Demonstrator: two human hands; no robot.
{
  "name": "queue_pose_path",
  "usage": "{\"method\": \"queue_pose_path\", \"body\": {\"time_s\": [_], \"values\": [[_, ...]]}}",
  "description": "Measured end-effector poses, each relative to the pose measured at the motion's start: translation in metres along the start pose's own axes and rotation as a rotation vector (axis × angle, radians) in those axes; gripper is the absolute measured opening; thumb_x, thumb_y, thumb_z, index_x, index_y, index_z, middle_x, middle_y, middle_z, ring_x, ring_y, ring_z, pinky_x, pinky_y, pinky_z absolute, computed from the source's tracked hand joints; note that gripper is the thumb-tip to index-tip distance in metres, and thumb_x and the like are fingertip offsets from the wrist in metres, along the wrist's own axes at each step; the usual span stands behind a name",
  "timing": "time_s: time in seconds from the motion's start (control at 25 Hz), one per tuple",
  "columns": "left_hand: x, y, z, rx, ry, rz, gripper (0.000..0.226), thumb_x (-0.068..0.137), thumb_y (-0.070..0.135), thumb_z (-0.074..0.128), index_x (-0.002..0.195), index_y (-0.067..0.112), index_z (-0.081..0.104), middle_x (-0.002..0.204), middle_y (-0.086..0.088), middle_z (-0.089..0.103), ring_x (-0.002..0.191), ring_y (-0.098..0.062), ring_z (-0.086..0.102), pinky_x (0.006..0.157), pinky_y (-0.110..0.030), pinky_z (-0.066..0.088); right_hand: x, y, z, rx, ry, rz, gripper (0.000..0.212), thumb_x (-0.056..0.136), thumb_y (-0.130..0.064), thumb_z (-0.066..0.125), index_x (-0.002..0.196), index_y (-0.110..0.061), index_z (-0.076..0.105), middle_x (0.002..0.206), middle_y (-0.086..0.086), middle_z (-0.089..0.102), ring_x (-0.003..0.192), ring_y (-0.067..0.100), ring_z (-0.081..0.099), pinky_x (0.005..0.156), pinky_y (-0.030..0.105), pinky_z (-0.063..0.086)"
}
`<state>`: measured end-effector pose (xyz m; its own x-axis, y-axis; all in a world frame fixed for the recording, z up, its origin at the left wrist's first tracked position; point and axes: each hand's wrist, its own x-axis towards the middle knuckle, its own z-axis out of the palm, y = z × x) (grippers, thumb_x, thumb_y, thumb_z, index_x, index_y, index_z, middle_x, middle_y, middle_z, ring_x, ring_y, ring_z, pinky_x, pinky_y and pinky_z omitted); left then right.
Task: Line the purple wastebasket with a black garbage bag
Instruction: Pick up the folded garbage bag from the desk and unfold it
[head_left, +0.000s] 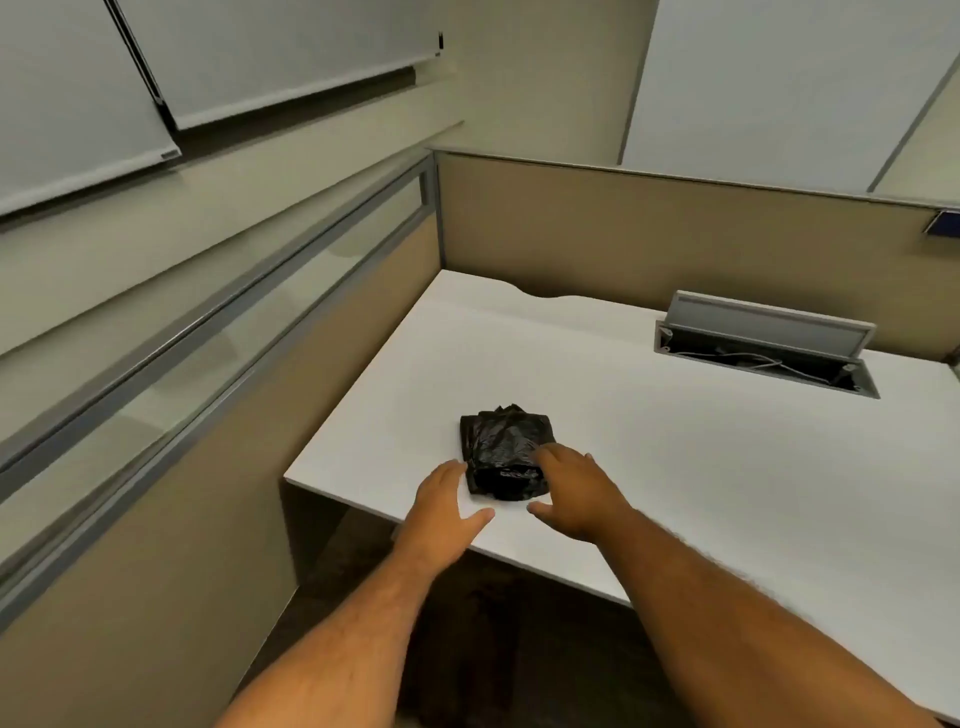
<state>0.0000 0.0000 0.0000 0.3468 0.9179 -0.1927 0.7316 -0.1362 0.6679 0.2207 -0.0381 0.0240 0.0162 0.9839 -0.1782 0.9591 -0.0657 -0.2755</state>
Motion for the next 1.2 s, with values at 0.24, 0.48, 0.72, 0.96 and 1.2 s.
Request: {"method": "queue_pose_path", "body": {"time_s": [0.24,0.48,0.72,0.96,1.2], "values": [[0.006,-0.057,0.005,-0.309,-0.112,-0.276,0.061,0.092,0.034,0.077,0.148,0.024,0.053,0.154,0.002,0.048,0.14,-0.018,0.048,0.11,-0.029,0.042,0.043,-0.024,0.046,-0.081,-0.149,0.066,0.071,0.095,-0.045,0.07,0.158,-0.024,0.046,0.179,0.008,0.017,0.165,0.03,0.019,0.132,0.056,0.015],[0.002,-0.098,-0.001,-0.385,-0.203,-0.375,0.051,0.093,0.03,0.075,0.141,0.027,0.06,0.144,0.006,0.057,0.138,-0.014,0.049,0.113,-0.035,0.044,0.093,-0.038,0.075,-0.11,-0.229,0.112,0.072,0.093,-0.045,0.07,0.16,-0.04,0.042,0.181,0.01,-0.005,0.167,0.034,-0.01,0.128,0.07,0.0],[0.014,-0.1,-0.011,-0.481,-0.205,-0.355,0.042,0.094,0.026,0.074,0.135,0.024,0.064,0.13,0.009,0.065,0.126,-0.01,0.058,0.11,-0.033,0.048,0.112,-0.029,0.08,0.062,-0.073,0.207,0.065,0.093,-0.027,0.07,0.154,-0.018,0.05,0.166,0.004,0.043,0.162,0.027,0.027,0.129,0.069,0.012],[0.035,-0.064,-0.012,-0.591,-0.156,-0.27,0.032,0.096,0.03,0.072,0.127,0.03,0.068,0.124,0.015,0.066,0.119,-0.003,0.058,0.09,-0.02,0.047,0.091,-0.021,0.019,0.705,0.59,0.372,0.043,0.093,-0.002,0.065,0.134,-0.012,0.069,0.129,0.007,0.071,0.117,0.025,0.067,0.112,0.056,0.051],[0.05,-0.005,-0.017,-0.785,-0.065,-0.144,0.026,0.095,0.034,0.073,0.121,0.034,0.067,0.119,0.011,0.071,0.116,-0.009,0.065,0.096,-0.024,0.052,0.038,-0.002,-0.072,1.113,0.873,0.354,0.04,0.095,0.008,0.063,0.125,-0.017,0.073,0.113,0.004,0.075,0.111,0.028,0.074,0.089,0.032,0.065]]}}
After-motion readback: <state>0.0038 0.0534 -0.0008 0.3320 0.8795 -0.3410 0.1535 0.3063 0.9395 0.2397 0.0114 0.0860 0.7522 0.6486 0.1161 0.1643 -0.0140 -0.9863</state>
